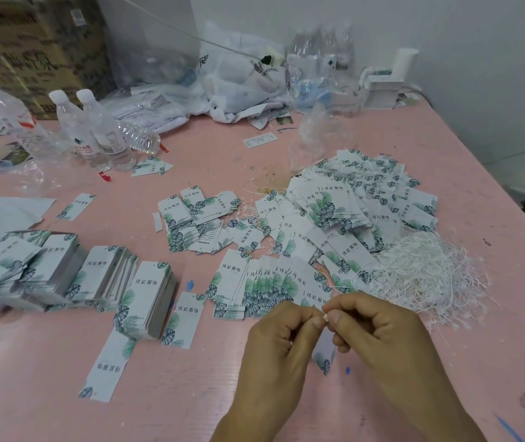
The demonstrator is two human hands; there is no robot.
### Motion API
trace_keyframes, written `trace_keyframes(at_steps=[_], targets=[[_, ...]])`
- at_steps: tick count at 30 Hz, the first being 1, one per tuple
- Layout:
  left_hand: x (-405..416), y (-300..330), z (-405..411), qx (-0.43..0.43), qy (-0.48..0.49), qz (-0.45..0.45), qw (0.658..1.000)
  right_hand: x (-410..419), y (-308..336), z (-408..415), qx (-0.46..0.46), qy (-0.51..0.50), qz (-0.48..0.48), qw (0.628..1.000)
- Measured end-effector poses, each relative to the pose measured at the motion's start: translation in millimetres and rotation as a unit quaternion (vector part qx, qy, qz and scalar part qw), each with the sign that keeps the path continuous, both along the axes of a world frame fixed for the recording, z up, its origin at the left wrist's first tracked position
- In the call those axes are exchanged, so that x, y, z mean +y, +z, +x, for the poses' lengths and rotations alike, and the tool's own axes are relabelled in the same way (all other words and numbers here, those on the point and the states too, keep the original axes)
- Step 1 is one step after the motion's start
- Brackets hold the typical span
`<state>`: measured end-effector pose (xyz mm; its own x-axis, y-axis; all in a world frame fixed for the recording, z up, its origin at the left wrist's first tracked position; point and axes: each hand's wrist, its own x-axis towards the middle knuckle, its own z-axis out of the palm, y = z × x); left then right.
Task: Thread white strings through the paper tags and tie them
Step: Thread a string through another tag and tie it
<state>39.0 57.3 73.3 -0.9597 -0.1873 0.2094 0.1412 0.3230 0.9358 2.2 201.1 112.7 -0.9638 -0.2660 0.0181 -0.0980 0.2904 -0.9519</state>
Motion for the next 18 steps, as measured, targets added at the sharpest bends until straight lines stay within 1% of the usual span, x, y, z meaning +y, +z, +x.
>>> trace_keyframes(at_steps=[5,10,15,18], targets=[[-1,-2,1,0.005,0.006,0.015,1.0,2,1,-5,-0.04,0.029,-0.039,0.998],[-4,0,0,0.02,-0.017,0.052,0.998,5,1,-13,-0.083,0.075,-0.085,0.99],[-8,3,0,0.049,-0.044,0.038,0.997,8,0,-17,-0.099,0.111,-0.107,0.983],[-7,5,-1,0.069,-0.052,0.028,0.996,9,-2,-18,-0.14,0.102,-0.147,0.974]])
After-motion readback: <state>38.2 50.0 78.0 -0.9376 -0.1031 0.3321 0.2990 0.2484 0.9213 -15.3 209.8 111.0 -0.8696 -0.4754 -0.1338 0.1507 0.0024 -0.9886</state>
